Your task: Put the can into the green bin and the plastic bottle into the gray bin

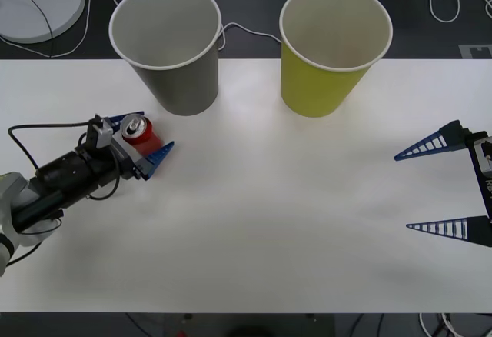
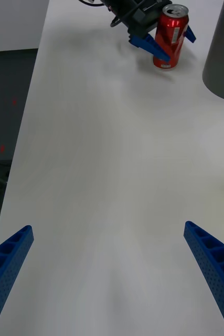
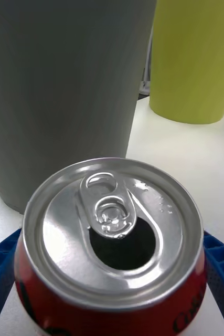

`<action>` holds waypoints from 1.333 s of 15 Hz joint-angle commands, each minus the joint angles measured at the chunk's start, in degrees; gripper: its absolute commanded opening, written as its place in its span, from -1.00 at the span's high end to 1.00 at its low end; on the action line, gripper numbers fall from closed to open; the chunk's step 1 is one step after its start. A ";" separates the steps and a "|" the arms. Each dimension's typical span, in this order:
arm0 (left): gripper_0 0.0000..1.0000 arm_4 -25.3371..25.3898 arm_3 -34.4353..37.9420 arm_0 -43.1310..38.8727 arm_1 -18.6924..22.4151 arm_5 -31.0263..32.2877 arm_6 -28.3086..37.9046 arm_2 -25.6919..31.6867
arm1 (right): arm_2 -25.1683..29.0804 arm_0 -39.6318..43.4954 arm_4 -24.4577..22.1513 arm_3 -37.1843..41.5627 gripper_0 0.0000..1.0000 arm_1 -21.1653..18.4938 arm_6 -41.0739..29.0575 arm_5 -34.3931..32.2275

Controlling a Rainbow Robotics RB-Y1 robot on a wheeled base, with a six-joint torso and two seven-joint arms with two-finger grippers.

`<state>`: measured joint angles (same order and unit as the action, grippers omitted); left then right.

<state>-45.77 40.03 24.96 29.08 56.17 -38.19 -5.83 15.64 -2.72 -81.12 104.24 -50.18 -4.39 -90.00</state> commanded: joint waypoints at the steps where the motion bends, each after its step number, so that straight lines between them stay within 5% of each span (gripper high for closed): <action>1: 0.99 -0.10 0.04 0.00 -0.07 0.34 -0.21 0.03 | 0.00 0.00 0.00 0.00 -1.00 0.00 -0.01 0.00; 14: 1.00 -3.09 6.81 -2.81 1.77 0.43 1.46 0.03 | 0.00 0.00 0.00 0.00 -1.00 0.00 -0.01 0.00; 20: 1.00 -11.88 21.31 -7.82 8.98 0.34 19.39 0.12 | 0.00 0.00 0.00 0.00 -1.00 0.00 -0.01 0.00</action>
<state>-56.41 59.60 17.64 37.00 56.54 -21.09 -5.78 15.64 -2.72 -81.12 104.24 -50.18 -4.40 -90.00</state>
